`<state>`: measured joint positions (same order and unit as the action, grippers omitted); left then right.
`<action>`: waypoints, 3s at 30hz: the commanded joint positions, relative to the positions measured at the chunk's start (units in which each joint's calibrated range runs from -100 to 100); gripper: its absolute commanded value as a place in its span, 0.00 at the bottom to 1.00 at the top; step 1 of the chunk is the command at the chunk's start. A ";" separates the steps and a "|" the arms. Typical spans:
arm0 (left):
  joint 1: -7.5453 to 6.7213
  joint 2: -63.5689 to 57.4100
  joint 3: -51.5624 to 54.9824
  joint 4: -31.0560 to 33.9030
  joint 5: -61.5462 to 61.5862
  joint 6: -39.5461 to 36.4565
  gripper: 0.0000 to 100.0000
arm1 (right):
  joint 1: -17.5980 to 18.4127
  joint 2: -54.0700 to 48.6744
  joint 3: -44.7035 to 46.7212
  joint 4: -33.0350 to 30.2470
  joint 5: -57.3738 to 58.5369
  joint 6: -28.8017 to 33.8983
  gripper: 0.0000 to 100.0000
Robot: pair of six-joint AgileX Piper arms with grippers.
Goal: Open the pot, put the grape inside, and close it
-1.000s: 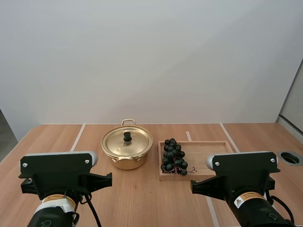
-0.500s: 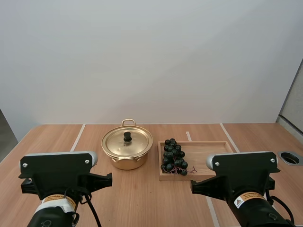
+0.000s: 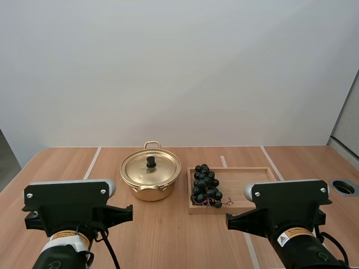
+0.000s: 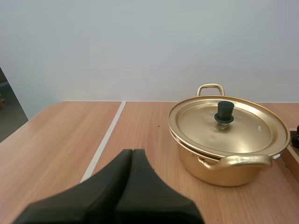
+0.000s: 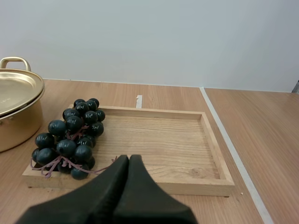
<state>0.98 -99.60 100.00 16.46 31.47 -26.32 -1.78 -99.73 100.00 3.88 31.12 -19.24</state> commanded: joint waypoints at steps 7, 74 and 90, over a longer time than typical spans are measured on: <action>0.04 -0.40 0.00 0.15 -12.75 5.28 0.00 | -0.14 -0.27 0.00 -0.20 -8.10 0.18 0.00; 0.04 55.17 -59.98 -19.02 35.58 40.63 0.00 | -0.14 64.33 -75.64 8.71 57.87 -13.97 0.00; 0.04 55.17 -59.98 -19.02 30.33 40.63 0.00 | -0.14 64.33 -75.64 9.11 58.04 -13.97 0.00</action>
<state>0.98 -44.48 40.86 -1.63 64.23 14.16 -1.78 -35.17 24.80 12.78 88.72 -32.60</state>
